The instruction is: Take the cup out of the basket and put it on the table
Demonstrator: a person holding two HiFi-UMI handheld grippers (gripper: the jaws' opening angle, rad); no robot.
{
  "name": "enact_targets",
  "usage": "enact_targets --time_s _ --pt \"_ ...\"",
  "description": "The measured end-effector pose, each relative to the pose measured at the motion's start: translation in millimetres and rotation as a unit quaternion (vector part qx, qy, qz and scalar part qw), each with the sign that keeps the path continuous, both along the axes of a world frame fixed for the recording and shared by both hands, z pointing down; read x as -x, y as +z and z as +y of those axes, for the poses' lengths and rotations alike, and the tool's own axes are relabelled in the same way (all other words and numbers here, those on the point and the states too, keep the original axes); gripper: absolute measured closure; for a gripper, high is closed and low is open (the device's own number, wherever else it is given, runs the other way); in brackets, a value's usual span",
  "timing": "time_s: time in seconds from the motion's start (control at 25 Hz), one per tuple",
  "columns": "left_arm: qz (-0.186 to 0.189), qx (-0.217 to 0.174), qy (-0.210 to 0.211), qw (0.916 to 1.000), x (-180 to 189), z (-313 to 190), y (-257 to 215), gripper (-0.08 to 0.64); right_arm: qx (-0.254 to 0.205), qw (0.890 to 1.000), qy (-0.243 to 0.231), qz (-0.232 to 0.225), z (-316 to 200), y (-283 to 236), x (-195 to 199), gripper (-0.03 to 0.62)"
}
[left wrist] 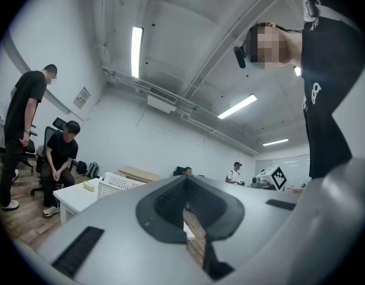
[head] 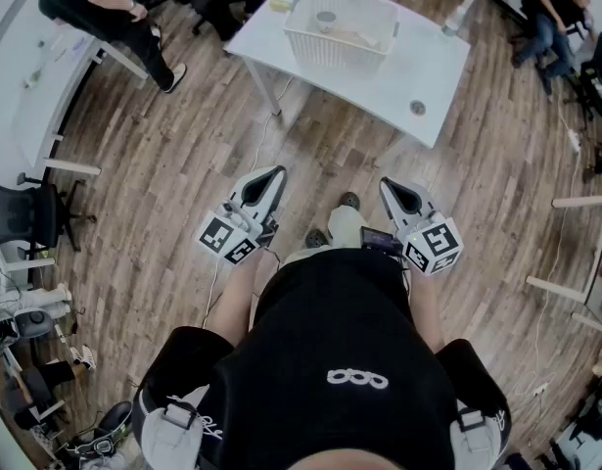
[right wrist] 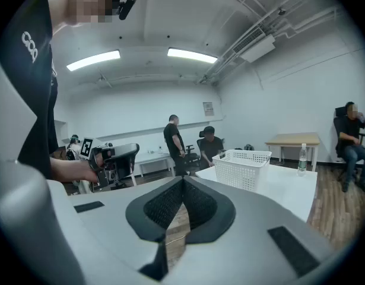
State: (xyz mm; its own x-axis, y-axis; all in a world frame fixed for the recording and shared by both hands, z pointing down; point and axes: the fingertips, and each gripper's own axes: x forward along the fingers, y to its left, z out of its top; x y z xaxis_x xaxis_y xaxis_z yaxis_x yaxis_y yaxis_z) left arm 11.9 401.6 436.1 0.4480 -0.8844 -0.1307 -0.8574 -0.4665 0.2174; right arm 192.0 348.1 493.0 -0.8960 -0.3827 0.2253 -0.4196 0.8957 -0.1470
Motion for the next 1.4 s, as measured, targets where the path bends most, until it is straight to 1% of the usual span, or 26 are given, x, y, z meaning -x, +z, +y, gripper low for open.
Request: enact_targets --time_s 0.16,0.36,0.52,0.76,1.0,1.2,1.4 --pt "0.008 0.004 0.004 1.0 -5 8 -1 0.552 0.011 1.0 0.004 0.007 11 2 -6 0.568" --pt "0.01 -0.001 0.0 1.0 -1 15 -7 0.552 0.007 1.0 0.006 0.008 18 -4 -7 0.568" --pt "0.007 -0.003 -0.009 0.9999 3 13 -7 0.552 0.01 1.0 0.013 0.001 10 -4 -6 0.568" --pt "0.006 0.01 -0.013 0.9998 11 -3 5 0.552 0.021 1.0 0.021 0.0 -12 7 0 0.567" --pt "0.004 0.018 -0.012 0.9998 24 -46 9 0.552 0.035 0.999 0.031 -0.005 -54 17 9 0.567" --pt "-0.003 0.022 -0.01 0.9997 40 -103 14 0.552 0.034 0.999 0.036 -0.01 -116 22 24 0.568" --pt "-0.01 0.025 -0.015 0.9995 67 -174 5 0.552 0.031 0.999 0.032 -0.012 -190 9 48 0.568"
